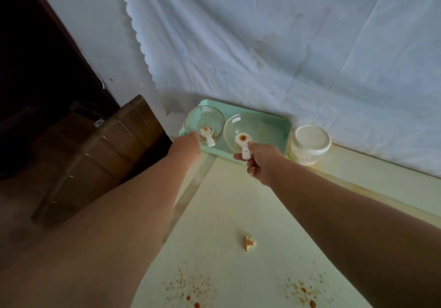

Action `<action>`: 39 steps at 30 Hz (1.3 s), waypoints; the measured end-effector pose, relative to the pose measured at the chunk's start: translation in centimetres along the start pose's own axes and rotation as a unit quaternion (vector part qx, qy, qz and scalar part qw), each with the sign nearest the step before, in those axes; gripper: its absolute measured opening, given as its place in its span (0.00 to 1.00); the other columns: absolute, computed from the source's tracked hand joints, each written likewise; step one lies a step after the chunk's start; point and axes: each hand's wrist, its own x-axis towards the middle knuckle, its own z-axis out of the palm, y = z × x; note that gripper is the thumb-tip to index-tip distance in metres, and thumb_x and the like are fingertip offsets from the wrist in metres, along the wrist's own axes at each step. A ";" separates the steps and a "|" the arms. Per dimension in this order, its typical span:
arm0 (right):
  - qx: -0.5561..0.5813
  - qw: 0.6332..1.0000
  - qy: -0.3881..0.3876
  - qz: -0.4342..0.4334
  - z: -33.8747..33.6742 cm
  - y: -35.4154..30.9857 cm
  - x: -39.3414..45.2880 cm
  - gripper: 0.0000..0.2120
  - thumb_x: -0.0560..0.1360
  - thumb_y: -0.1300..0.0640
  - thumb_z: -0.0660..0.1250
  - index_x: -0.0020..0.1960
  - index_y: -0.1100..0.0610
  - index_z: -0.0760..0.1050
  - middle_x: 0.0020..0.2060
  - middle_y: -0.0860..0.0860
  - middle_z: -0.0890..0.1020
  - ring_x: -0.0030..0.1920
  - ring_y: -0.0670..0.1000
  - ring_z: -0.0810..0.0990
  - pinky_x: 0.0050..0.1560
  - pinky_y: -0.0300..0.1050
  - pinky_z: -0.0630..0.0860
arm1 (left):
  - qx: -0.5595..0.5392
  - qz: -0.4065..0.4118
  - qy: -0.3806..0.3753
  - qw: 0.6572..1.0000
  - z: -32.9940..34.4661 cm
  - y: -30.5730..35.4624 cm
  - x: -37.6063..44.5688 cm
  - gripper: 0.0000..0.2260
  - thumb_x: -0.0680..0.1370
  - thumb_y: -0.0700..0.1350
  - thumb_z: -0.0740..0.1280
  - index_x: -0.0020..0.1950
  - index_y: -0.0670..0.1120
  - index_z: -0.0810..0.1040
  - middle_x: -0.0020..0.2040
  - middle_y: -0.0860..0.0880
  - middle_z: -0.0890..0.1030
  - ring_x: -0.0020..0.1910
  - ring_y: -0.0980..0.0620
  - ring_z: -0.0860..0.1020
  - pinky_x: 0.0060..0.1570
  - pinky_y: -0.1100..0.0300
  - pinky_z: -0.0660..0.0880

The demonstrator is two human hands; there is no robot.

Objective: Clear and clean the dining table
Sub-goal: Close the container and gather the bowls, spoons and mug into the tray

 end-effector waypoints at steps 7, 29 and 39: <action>0.019 1.000 0.001 -0.002 2.4 -1.2 4.5 0.07 0.82 0.58 0.57 0.54 0.58 0.72 0.39 0.58 0.82 0.17 0.45 0.72 0.22 0.37 0.65 | 0.115 0.039 -0.017 0.992 -0.2 0.0 4.9 0.16 0.83 0.37 0.54 0.70 0.37 0.62 0.61 0.33 0.75 0.58 0.36 0.76 0.50 0.49 0.75; 0.049 0.997 -0.035 0.056 3.3 -1.7 7.8 0.08 0.81 0.57 0.64 0.46 0.60 0.73 0.36 0.56 0.76 0.26 0.50 0.74 0.18 0.30 0.66 | 0.178 0.031 -0.015 0.983 1.6 0.1 9.5 0.17 0.82 0.38 0.53 0.72 0.38 0.63 0.66 0.36 0.73 0.66 0.39 0.72 0.60 0.50 0.70; -0.013 0.998 0.049 0.037 1.5 -1.4 3.0 0.05 0.80 0.58 0.61 0.48 0.58 0.72 0.40 0.53 0.73 0.32 0.49 0.70 0.30 0.40 0.68 | 0.060 -0.014 0.059 0.996 0.7 -0.4 4.4 0.17 0.82 0.39 0.52 0.69 0.38 0.67 0.62 0.36 0.70 0.58 0.39 0.75 0.55 0.51 0.72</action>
